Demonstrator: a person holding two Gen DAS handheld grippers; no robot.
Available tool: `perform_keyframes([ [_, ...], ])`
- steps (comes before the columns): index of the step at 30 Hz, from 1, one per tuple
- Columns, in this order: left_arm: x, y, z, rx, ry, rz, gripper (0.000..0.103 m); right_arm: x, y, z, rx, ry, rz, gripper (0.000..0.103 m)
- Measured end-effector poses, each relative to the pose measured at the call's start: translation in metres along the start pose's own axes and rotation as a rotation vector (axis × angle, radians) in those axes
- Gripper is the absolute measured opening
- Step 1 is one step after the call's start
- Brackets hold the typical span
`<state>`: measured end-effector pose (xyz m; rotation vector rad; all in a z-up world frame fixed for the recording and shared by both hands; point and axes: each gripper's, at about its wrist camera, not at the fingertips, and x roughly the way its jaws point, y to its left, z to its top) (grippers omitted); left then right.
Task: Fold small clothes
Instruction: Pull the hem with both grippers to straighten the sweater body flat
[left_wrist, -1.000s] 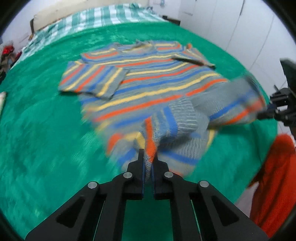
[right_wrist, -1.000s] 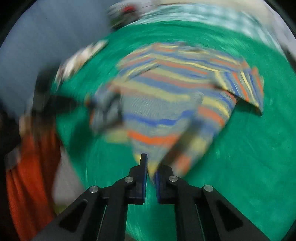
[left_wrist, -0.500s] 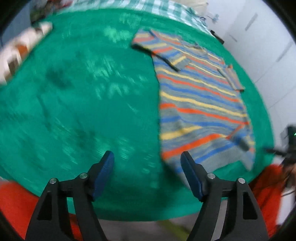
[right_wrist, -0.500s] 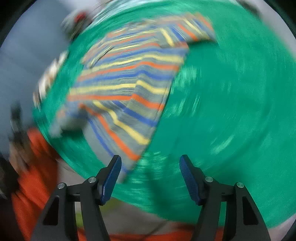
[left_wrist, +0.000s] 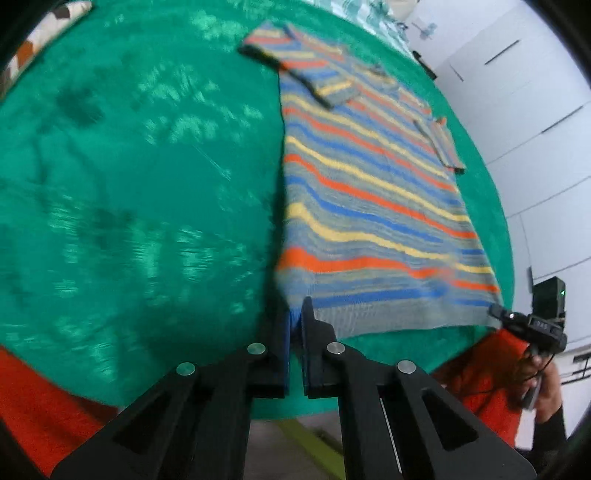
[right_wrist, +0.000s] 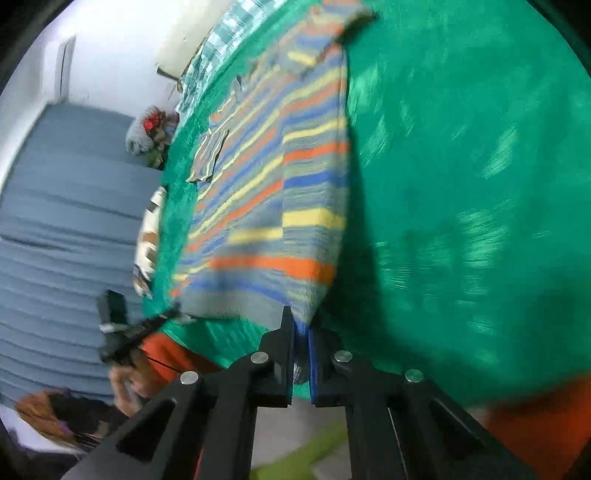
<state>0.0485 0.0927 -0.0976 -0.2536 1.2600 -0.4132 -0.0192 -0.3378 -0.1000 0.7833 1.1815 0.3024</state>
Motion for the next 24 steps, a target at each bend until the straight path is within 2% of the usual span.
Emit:
perform_keyframes([
  [3,-0.006,-0.004,-0.006,0.063,0.019,0.056,0.002,-0.03,0.002,0.003,-0.025,0.013,-0.068,0.006],
  [6,0.023,-0.01,-0.01,0.108,0.074,0.162,0.001,-0.011,-0.003,0.004,-0.067,0.07,-0.196,0.006],
  [10,0.031,-0.01,-0.01,0.089,0.077,0.198,0.001,0.019,-0.004,0.007,-0.134,0.153,-0.31,0.006],
  [17,0.0,-0.005,-0.017,0.099,0.035,0.185,0.001,0.01,0.018,0.004,-0.243,0.181,-0.369,0.005],
  [21,0.005,-0.006,-0.019,0.133,0.065,0.227,0.001,0.007,0.027,0.001,-0.283,0.204,-0.396,0.005],
  [24,0.028,0.0,-0.016,0.124,0.11,0.279,0.001,0.018,0.015,0.0,-0.268,0.217,-0.43,0.005],
])
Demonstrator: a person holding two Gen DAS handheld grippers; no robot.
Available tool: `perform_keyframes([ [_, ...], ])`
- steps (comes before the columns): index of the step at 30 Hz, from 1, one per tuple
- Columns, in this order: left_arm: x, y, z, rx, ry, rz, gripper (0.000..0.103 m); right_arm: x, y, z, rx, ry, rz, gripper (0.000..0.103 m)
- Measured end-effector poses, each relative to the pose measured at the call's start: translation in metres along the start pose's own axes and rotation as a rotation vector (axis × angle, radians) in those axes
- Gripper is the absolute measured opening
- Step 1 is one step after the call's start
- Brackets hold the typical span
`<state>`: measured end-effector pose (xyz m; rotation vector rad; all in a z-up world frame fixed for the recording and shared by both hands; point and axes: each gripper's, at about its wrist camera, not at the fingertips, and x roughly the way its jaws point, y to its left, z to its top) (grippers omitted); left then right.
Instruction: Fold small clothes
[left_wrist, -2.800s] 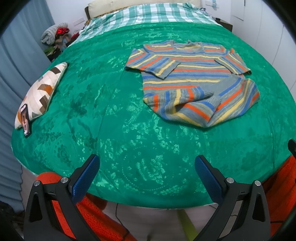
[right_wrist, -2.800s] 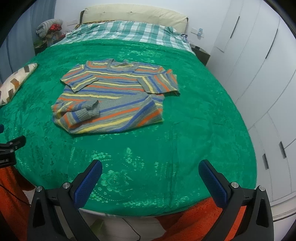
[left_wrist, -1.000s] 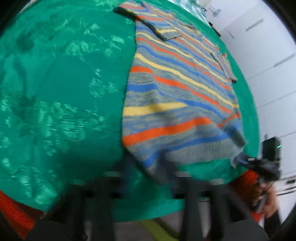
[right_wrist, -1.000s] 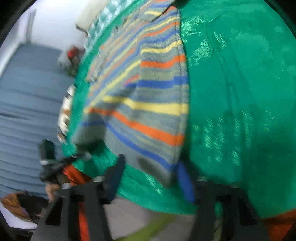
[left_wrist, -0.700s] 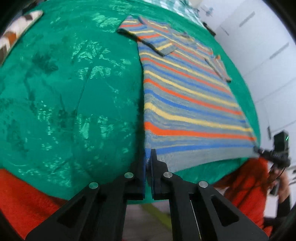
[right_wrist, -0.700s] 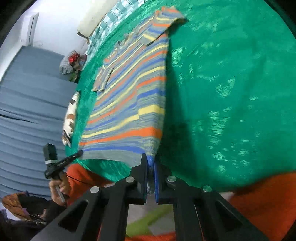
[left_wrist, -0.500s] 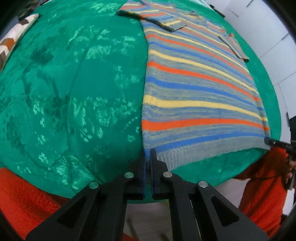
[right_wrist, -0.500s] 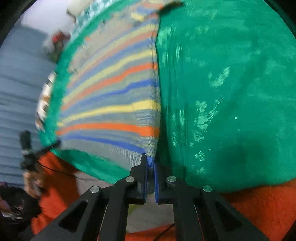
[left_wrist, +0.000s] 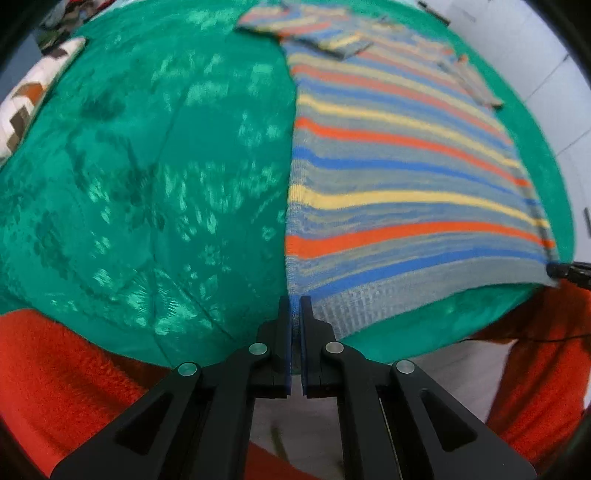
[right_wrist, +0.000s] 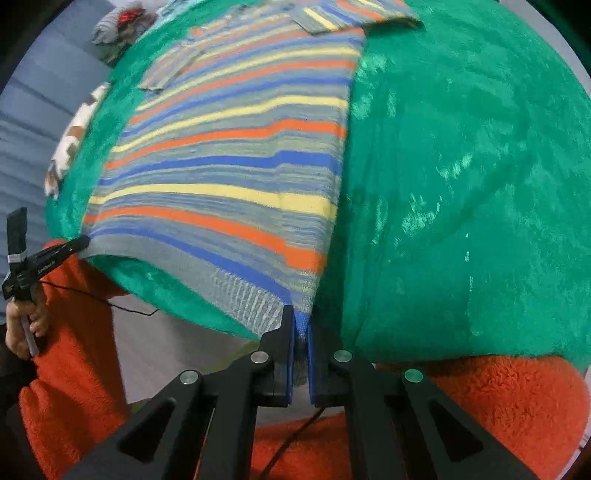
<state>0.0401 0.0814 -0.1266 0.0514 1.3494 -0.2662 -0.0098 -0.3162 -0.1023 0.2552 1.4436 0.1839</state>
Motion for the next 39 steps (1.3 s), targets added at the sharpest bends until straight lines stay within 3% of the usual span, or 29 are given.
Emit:
perform_keyframes([
  [5,0.033,-0.007,0.013,0.011,0.047,0.093,0.001,0.039,-0.008,0.013,0.081,0.039,-0.043,0.005],
  [10,0.033,-0.012,0.018,0.029,0.048,0.143,0.007,0.034,-0.011,0.017,0.12,0.026,-0.033,0.007],
  [12,0.029,-0.009,0.017,0.025,0.067,0.139,0.03,0.026,-0.02,0.016,0.172,0.021,0.015,0.027],
  [13,0.025,-0.008,0.014,0.015,0.075,0.141,0.064,0.016,-0.027,0.014,0.198,0.013,0.028,0.033],
  [14,0.018,-0.002,0.012,-0.006,0.075,0.147,0.08,0.008,-0.031,0.013,0.203,0.001,0.021,0.039],
  [19,-0.036,0.032,0.002,-0.112,-0.042,0.187,0.08,-0.074,-0.044,0.034,0.089,-0.15,-0.206,0.044],
  [21,-0.056,0.043,0.007,-0.154,-0.105,0.224,0.081,-0.105,-0.034,0.064,-0.031,-0.247,-0.298,0.059],
  [24,-0.076,0.056,0.018,-0.225,-0.186,0.233,0.084,-0.111,0.002,0.121,-0.268,-0.355,-0.319,0.064],
  [28,-0.08,0.061,0.016,-0.274,-0.197,0.198,0.085,-0.054,0.046,0.199,-0.478,-0.348,-0.283,0.063],
  [30,-0.075,0.06,0.017,-0.278,-0.195,0.186,0.085,-0.013,0.058,0.234,-0.522,-0.307,-0.33,0.055],
  [33,-0.071,0.051,0.005,-0.273,-0.19,0.221,0.085,0.03,0.056,0.264,-0.543,-0.297,-0.37,0.052],
  [34,-0.07,0.052,0.0,-0.275,-0.179,0.233,0.085,0.039,0.045,0.273,-0.504,-0.283,-0.356,0.046],
  [35,-0.07,0.053,-0.003,-0.279,-0.166,0.241,0.085,0.038,0.033,0.272,-0.463,-0.283,-0.322,0.018],
  [36,-0.069,0.057,-0.006,-0.29,-0.157,0.246,0.085,0.031,0.02,0.277,-0.385,-0.307,-0.293,0.006],
  [39,-0.071,0.065,-0.013,-0.313,-0.153,0.245,0.085,-0.021,-0.035,0.271,-0.142,-0.456,-0.211,0.006],
])
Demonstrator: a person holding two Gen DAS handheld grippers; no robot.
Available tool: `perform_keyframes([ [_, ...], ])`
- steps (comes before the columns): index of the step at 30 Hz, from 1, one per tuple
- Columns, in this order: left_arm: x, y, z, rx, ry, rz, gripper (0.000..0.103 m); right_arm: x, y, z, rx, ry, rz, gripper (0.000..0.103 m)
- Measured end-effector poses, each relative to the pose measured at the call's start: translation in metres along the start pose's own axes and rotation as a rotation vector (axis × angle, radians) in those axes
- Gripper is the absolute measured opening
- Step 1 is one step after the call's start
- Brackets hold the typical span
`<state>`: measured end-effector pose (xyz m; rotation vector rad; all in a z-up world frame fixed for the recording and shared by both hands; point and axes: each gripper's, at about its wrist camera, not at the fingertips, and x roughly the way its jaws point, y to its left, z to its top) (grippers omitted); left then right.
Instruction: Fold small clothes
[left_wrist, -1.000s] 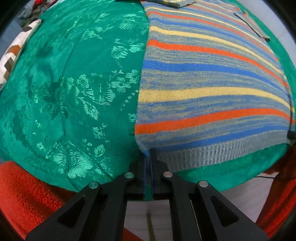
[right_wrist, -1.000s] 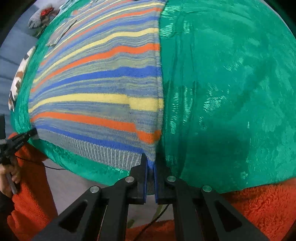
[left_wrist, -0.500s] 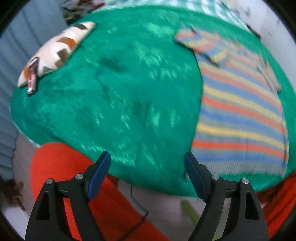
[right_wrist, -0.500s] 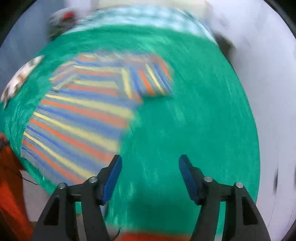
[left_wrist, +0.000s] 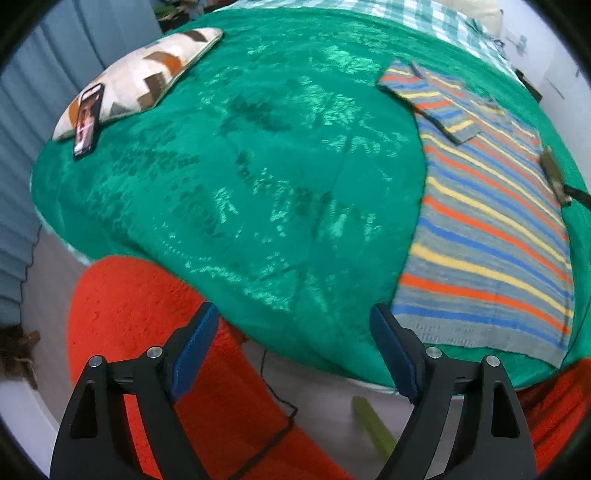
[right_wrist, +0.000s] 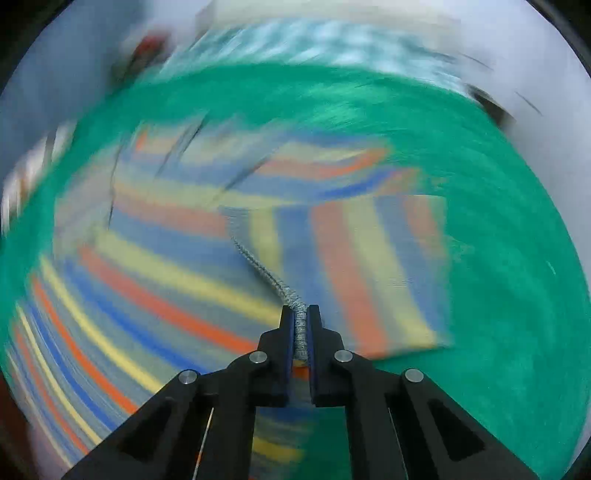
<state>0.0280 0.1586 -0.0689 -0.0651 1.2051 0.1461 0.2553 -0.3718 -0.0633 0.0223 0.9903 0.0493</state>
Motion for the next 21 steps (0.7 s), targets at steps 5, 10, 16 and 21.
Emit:
perform_keyframes([
  [5,0.008,-0.013,0.001,0.02,0.028,-0.004,0.085,-0.059,-0.169,-0.029,0.506,-0.111,-0.065,0.006],
  [10,0.007,-0.051,0.006,0.088,0.039,-0.054,0.085,-0.046,-0.248,-0.078,0.748,-0.031,-0.084,0.006],
  [16,-0.007,-0.08,0.0,0.181,0.018,-0.045,0.085,-0.042,-0.263,-0.108,0.924,-0.057,-0.083,0.005],
  [21,0.004,-0.077,-0.002,0.174,0.05,-0.03,0.085,-0.05,-0.249,-0.116,0.891,-0.042,-0.138,0.005],
])
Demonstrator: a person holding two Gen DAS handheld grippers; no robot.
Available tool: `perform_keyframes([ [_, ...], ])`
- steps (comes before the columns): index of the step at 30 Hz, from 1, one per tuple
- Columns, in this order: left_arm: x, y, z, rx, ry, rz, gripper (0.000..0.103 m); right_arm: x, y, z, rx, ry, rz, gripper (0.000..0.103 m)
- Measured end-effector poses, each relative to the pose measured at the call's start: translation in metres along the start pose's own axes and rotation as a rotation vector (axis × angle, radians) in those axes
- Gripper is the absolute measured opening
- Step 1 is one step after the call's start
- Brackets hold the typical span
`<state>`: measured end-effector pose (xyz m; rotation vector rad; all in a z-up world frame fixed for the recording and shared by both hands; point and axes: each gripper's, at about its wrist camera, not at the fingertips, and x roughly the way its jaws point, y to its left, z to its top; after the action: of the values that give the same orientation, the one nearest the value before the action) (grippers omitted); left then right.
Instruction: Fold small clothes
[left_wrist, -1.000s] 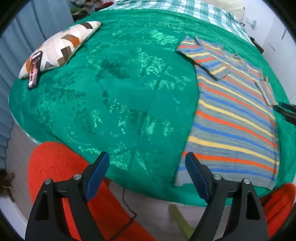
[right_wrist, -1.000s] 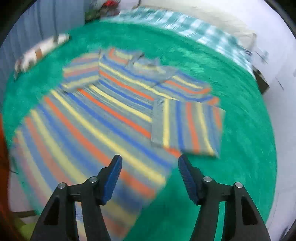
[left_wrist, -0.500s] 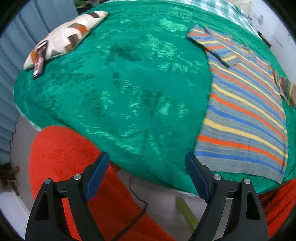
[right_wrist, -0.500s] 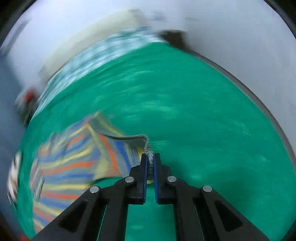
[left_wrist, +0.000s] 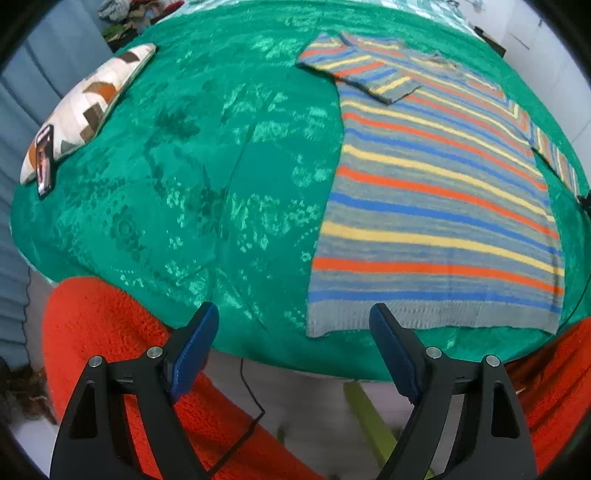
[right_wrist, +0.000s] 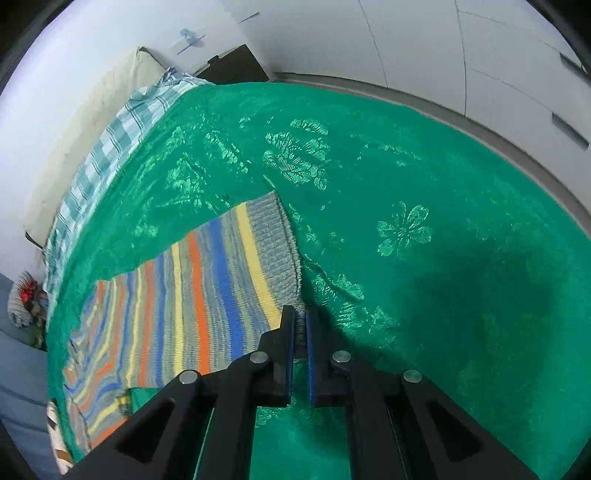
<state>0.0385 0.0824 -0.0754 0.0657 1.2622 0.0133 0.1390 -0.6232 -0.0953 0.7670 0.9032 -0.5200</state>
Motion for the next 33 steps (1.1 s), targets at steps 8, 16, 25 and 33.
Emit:
perform_keyframes([
  [8,-0.013,0.004,0.03,0.104,-0.096,0.088,0.085,0.006,0.039,-0.029,-0.387,-0.075,-0.237,0.005],
  [16,-0.061,-0.041,0.138,0.266,-0.398,-0.074,0.094,-0.024,0.013,-0.039,-0.301,-0.102,-0.137,0.072],
  [25,0.077,-0.168,0.188,0.841,-0.275,0.133,0.074,-0.145,0.012,-0.126,-0.404,-0.178,0.11,0.075],
  [33,0.105,-0.129,0.24,0.548,-0.184,0.015,0.003,-0.178,0.034,-0.185,-0.437,-0.315,0.153,0.075],
])
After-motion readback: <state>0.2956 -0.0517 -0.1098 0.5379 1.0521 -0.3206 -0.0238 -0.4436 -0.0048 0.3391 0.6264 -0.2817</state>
